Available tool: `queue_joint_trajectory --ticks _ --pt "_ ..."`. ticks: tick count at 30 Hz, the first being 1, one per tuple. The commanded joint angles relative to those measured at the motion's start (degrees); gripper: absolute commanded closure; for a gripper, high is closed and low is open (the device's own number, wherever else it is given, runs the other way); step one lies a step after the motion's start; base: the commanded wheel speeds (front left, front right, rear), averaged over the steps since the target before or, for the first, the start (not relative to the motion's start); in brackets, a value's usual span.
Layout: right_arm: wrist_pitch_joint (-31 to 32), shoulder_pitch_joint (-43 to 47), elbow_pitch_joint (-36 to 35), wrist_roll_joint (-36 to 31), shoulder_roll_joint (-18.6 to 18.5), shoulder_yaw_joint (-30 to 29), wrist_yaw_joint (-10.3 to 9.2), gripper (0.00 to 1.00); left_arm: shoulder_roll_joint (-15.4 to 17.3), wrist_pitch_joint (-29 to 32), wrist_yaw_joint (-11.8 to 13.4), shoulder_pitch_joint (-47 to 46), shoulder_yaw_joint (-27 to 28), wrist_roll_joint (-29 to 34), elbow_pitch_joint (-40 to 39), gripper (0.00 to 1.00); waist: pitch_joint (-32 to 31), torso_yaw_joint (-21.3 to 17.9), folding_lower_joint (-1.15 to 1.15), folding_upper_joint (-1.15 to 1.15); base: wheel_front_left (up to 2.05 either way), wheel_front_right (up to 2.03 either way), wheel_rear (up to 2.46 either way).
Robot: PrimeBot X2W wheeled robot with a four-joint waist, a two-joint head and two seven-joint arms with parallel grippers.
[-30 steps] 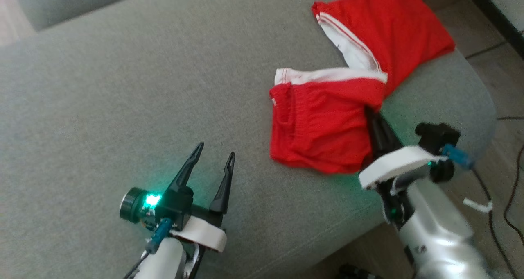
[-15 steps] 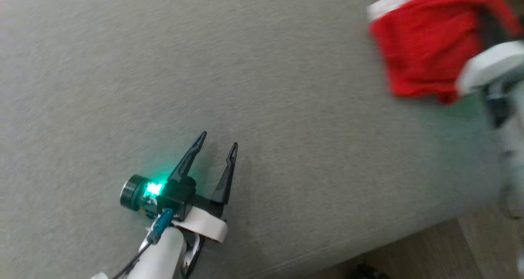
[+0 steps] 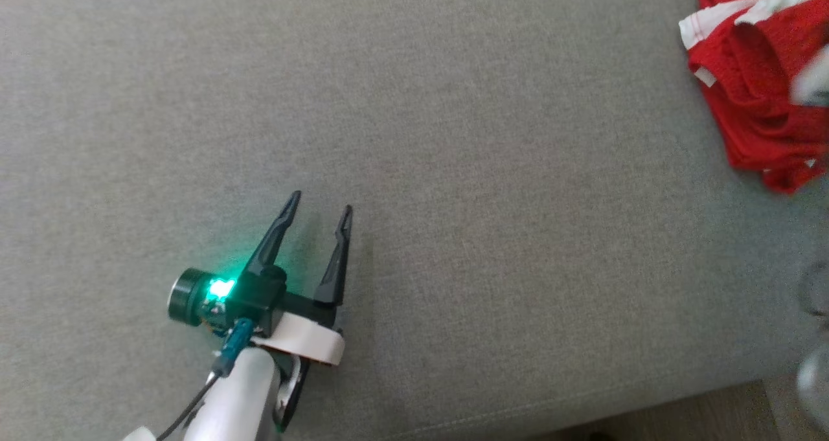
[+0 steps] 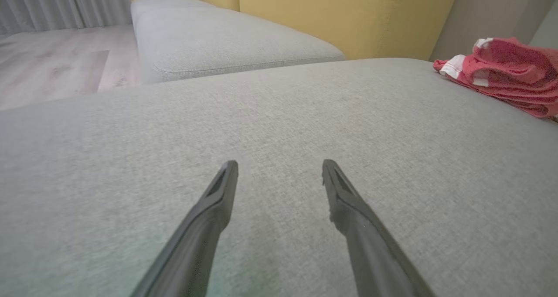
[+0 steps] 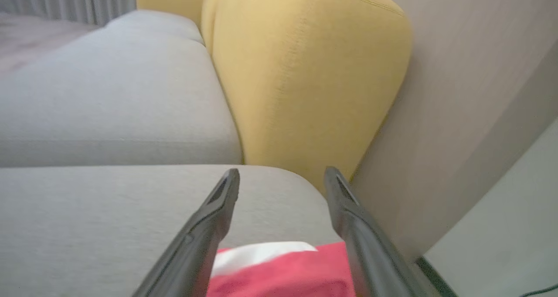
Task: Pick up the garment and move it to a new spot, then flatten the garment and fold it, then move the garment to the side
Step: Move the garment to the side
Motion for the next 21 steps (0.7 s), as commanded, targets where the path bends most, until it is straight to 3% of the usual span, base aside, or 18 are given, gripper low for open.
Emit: queue_joint_trajectory --ticks 1,4,8,14,21 --pt "-0.83 0.55 -3.39 0.78 2.39 1.37 -0.04 0.0 0.4 -0.27 0.39 0.43 2.37 -0.37 -1.76 0.0 -1.88 0.68 0.0 0.0 0.0 0.0 0.0" --pt "-0.9 5.03 -9.82 4.1 7.98 4.77 -0.04 0.0 0.38 -0.27 1.03 1.34 3.61 -0.55 -2.04 0.0 -4.07 1.66 0.0 0.0 0.0 0.0 0.0" --pt "-0.92 13.69 -16.86 9.52 11.6 8.56 -0.04 0.0 0.36 -0.27 2.09 2.56 5.52 -0.77 -2.26 0.0 -7.04 3.81 0.0 0.0 0.0 0.0 0.0" --pt "-0.93 25.93 -23.12 15.7 13.44 12.48 -0.04 0.0 0.32 -0.27 3.57 4.35 9.23 -1.56 -1.75 0.0 -11.0 7.97 0.0 0.0 0.0 0.0 0.0" --pt "-0.93 34.79 -24.8 24.15 13.52 18.62 -0.04 0.0 0.3 -0.27 4.36 6.25 11.83 -1.28 -0.54 0.0 -14.43 11.83 0.0 0.0 0.0 0.0 0.0"
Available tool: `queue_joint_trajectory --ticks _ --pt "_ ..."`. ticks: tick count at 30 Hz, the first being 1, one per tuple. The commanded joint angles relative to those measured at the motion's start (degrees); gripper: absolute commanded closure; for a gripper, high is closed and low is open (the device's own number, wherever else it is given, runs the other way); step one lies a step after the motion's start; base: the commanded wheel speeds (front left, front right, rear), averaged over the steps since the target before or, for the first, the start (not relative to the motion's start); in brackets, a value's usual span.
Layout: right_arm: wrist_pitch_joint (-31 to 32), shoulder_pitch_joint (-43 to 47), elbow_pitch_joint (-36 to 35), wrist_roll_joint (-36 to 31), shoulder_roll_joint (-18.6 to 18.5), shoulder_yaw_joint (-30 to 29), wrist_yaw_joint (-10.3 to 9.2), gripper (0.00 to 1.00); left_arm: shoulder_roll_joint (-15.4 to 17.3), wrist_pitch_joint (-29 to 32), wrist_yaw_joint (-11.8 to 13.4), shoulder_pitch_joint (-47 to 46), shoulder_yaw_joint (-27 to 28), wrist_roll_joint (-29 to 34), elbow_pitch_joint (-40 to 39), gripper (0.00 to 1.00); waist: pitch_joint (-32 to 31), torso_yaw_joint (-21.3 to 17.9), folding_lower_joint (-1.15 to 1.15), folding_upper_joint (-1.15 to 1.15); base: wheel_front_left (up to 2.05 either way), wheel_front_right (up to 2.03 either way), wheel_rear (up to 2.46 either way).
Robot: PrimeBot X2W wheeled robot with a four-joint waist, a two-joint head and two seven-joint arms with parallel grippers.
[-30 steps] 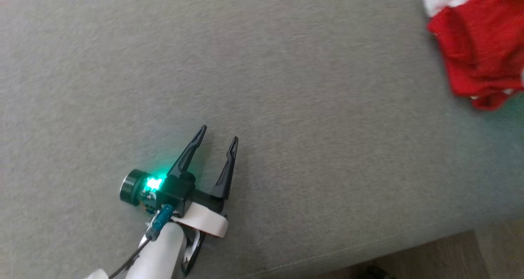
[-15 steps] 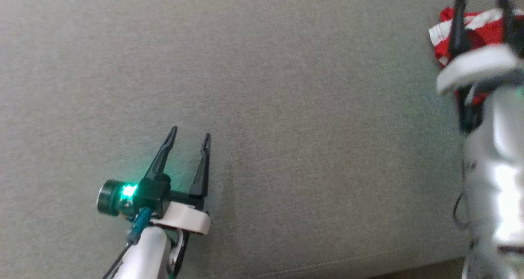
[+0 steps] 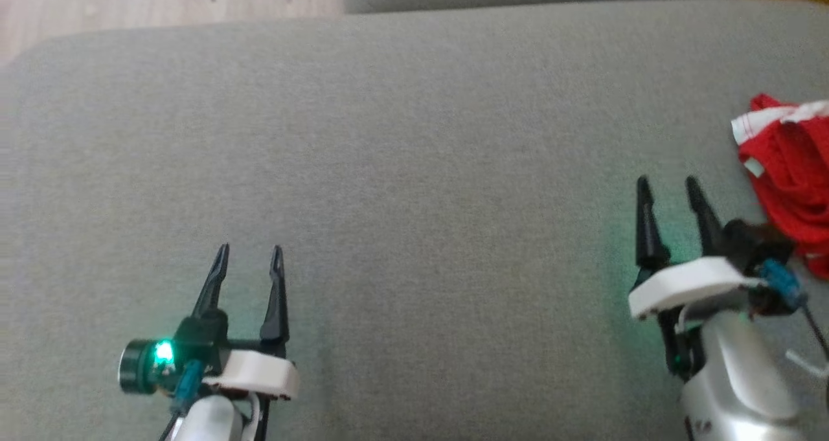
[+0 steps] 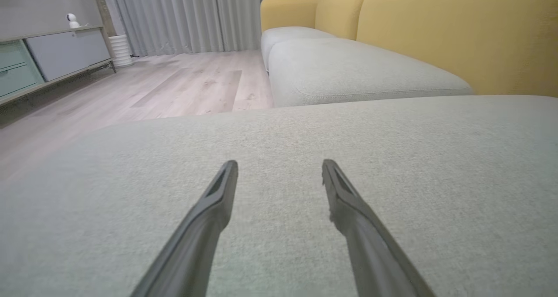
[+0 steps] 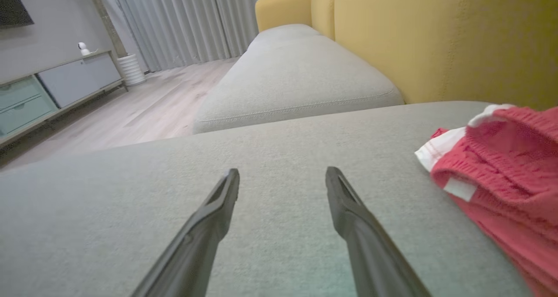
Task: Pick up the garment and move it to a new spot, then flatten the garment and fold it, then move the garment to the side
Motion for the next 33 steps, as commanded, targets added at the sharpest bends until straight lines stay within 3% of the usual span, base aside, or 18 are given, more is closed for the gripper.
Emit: queue_joint_trajectory --ticks 1,15,28,29,33 --pt "-0.62 0.09 -2.17 0.77 0.15 2.38 -0.04 0.0 0.25 -0.3 0.65 -0.39 2.69 0.18 -1.27 0.0 -2.15 1.93 0.01 0.0 0.0 0.0 0.0" --pt "-0.62 5.45 -2.53 3.84 0.16 7.57 -0.04 0.0 0.23 -0.3 3.03 4.19 5.59 -0.1 -0.8 0.0 -7.91 2.88 0.01 0.0 0.0 0.0 0.0" --pt "-0.62 6.35 -4.07 5.42 0.17 8.86 -0.04 0.0 0.23 -0.3 1.24 4.99 6.94 -1.87 -3.52 0.0 -8.48 1.62 0.01 0.0 0.0 0.0 0.0" --pt "0.0 7.9 -2.13 4.95 0.1 7.42 0.0 1.0 0.0 0.0 1.19 6.37 4.9 -1.63 -1.72 1.0 -8.48 1.62 0.01 0.0 0.0 0.0 0.0" --pt "0.24 9.38 0.63 5.18 0.25 7.38 0.0 1.0 -0.08 0.15 1.1 7.17 4.81 -1.76 1.21 1.0 -8.53 1.54 0.02 0.0 0.0 0.0 0.0"
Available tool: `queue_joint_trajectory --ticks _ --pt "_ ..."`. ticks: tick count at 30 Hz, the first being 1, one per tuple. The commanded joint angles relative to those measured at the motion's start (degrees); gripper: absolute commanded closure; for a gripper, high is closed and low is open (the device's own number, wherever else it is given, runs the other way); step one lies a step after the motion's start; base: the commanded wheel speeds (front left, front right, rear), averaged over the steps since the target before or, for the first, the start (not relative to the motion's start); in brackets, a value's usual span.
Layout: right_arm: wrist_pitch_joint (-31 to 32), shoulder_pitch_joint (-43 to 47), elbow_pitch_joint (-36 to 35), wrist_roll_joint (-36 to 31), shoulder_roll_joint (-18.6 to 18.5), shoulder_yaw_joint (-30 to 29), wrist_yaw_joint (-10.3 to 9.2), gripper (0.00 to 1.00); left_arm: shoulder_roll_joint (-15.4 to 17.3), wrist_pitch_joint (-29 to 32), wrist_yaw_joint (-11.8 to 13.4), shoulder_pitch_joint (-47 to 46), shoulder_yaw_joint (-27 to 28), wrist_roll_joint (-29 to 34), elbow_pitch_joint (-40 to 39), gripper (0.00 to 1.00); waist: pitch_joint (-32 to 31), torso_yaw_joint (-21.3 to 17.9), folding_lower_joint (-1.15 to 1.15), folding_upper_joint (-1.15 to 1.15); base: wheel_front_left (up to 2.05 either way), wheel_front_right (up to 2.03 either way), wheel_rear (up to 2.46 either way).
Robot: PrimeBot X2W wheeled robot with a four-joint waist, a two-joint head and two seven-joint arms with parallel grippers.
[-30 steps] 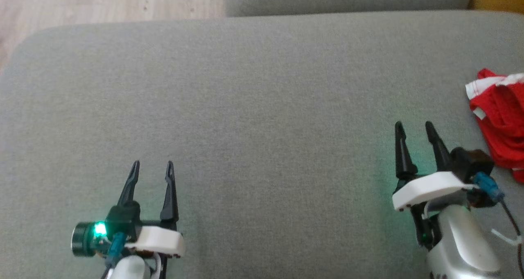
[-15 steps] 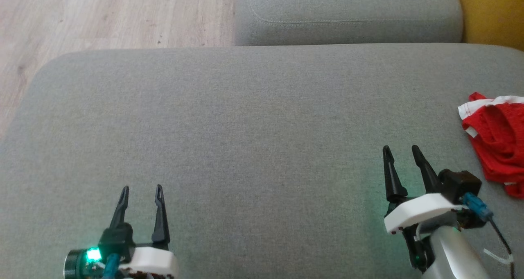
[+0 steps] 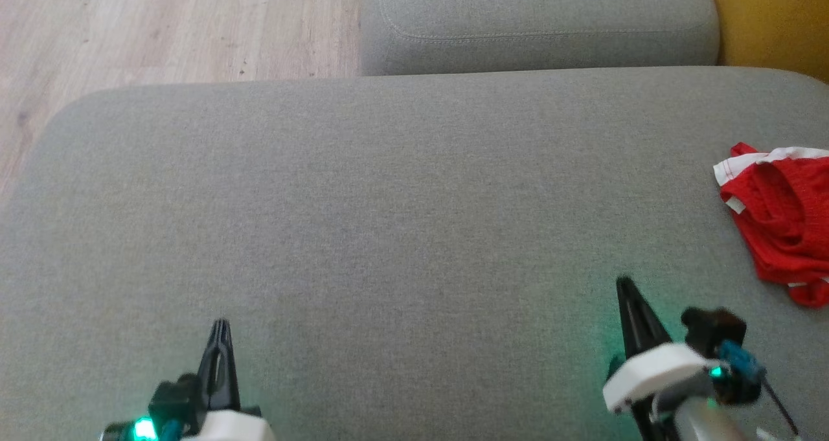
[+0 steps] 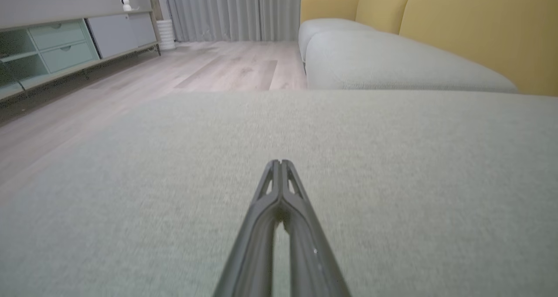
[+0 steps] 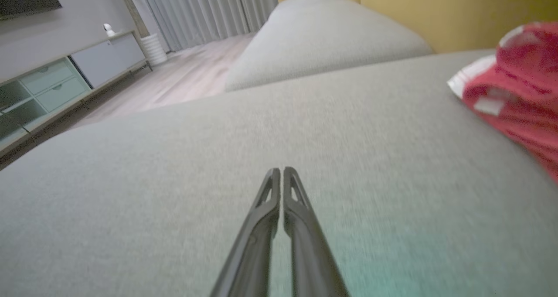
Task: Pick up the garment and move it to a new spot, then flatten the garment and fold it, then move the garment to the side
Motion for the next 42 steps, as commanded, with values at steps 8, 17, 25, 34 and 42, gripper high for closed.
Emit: queue_joint_trajectory --ticks 8,17,25,34,42 --pt "1.55 -0.9 -2.31 5.77 -0.06 -0.98 0.0 1.0 0.02 1.78 -0.66 -1.29 1.04 -6.32 -1.37 1.0 -0.01 -0.19 0.0 0.0 0.0 0.0 0.0" --pt "2.96 -0.57 -3.84 11.44 -0.07 -1.73 -0.01 1.0 0.04 3.1 -1.31 -1.47 1.56 -12.58 -2.22 1.0 -0.01 -0.38 0.0 0.0 0.0 0.0 0.0" --pt "4.26 -0.33 -5.13 16.48 -0.07 -2.46 -0.01 1.0 0.06 4.41 -1.88 -1.75 2.18 -18.13 -2.84 1.0 -0.01 -0.55 0.0 0.0 0.0 0.0 0.0" --pt "5.58 -0.11 -6.41 21.52 -0.08 -3.2 -0.01 1.0 0.08 5.75 -2.46 -2.07 2.83 -23.67 -3.41 1.0 -0.01 -0.72 0.0 0.0 0.0 0.0 0.0" --pt "6.91 0.11 -7.68 26.56 -0.08 -3.95 -0.01 1.0 0.1 7.1 -3.03 -2.4 3.49 -29.21 -3.98 1.0 -0.02 -0.89 0.0 0.0 0.0 0.0 0.0"
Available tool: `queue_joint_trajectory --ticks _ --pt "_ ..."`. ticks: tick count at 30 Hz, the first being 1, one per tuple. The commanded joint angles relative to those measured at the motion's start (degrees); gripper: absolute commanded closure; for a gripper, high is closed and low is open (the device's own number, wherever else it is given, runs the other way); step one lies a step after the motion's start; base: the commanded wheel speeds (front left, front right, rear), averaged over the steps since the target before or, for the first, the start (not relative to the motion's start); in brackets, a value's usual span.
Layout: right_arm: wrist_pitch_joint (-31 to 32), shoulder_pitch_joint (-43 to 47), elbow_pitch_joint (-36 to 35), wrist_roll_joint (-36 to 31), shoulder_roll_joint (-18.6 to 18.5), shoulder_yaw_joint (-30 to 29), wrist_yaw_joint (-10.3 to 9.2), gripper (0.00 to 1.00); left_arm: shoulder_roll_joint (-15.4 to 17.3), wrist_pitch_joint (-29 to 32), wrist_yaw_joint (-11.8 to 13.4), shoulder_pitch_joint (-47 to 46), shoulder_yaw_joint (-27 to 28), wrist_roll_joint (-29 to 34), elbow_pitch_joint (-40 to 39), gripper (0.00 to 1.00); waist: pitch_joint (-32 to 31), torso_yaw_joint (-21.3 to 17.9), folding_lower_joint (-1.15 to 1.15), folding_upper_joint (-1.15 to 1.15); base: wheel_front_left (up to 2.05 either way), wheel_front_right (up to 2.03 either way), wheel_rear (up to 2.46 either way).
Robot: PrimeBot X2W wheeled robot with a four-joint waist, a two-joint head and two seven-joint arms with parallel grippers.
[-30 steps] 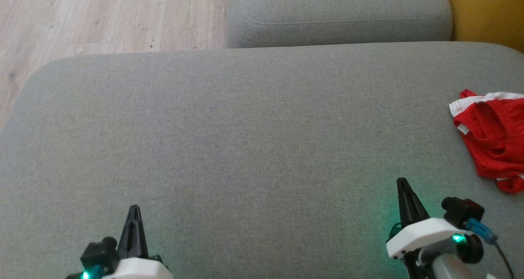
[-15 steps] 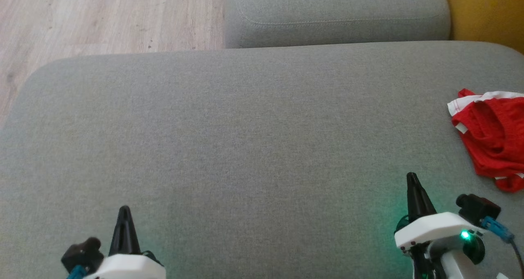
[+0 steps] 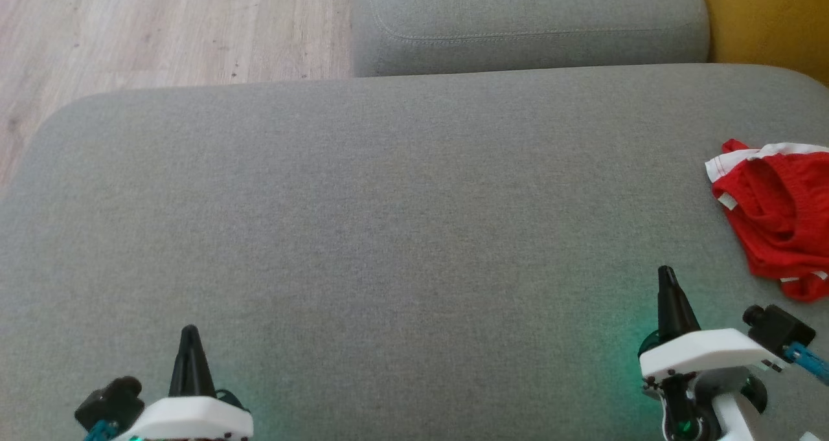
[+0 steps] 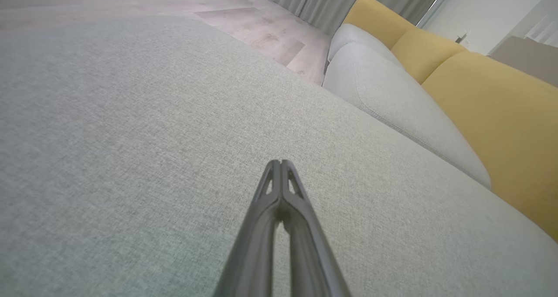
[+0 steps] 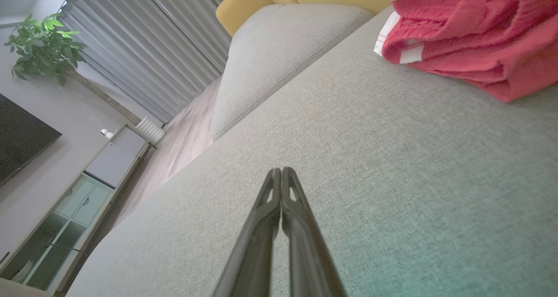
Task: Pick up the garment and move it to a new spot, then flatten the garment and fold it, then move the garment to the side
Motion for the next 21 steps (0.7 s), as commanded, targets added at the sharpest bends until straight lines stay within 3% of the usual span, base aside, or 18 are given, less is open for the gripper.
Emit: queue_joint_trajectory --ticks 1,21 --pt "0.43 -1.95 -2.35 1.39 -0.18 -0.04 -0.01 1.0 0.14 0.24 -0.26 -3.11 1.44 -1.38 -2.05 1.0 0.0 -0.01 0.0 0.0 0.0 0.0 0.0" --pt "3.73 -1.4 -5.52 13.97 -0.2 -1.9 -0.02 1.0 0.19 3.61 -1.7 -3.93 3.08 -15.2 -3.47 1.0 -0.01 -0.44 0.0 0.0 0.0 0.0 0.0"
